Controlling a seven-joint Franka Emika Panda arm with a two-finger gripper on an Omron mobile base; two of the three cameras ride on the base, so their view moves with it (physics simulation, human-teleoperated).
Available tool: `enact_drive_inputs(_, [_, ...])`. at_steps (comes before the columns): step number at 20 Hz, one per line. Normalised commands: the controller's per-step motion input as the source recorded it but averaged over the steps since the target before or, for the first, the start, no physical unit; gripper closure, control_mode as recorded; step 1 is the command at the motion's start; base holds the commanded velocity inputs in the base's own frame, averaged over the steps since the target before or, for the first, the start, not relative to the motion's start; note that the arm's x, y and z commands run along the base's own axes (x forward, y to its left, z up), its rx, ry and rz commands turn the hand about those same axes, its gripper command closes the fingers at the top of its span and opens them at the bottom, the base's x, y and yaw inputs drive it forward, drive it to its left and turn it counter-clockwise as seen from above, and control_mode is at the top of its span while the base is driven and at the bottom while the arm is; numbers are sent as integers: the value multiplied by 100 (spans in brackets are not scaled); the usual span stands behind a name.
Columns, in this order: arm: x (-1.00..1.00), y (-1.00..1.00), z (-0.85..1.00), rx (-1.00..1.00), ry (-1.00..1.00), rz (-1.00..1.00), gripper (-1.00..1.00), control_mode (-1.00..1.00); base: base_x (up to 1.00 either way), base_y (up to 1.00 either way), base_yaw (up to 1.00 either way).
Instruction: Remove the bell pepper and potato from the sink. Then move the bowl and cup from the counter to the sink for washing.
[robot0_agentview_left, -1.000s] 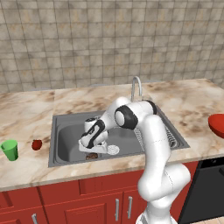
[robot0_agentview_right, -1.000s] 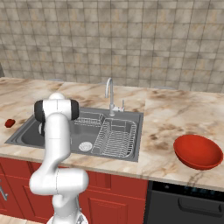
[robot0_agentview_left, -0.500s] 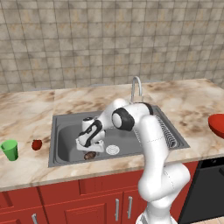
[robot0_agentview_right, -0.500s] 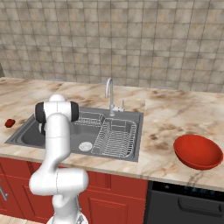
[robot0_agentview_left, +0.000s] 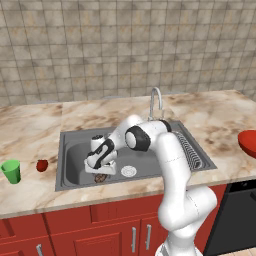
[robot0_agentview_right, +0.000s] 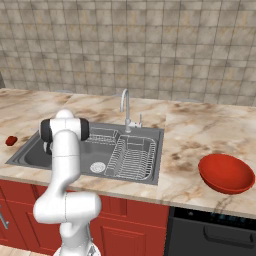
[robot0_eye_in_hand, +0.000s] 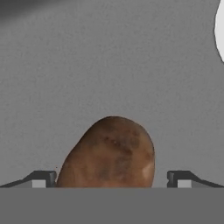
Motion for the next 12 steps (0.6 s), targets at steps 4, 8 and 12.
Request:
enact_drive_inputs(4, [0,0,-23,-1,1,0,-100,-100,0,0,0])
enact_drive_inputs(8, [0,0,-19,0,0,0,-100,-100,0,0,0])
enact_drive_inputs(12, [0,0,-13,-1,0,0,-100,-100,0,0,0])
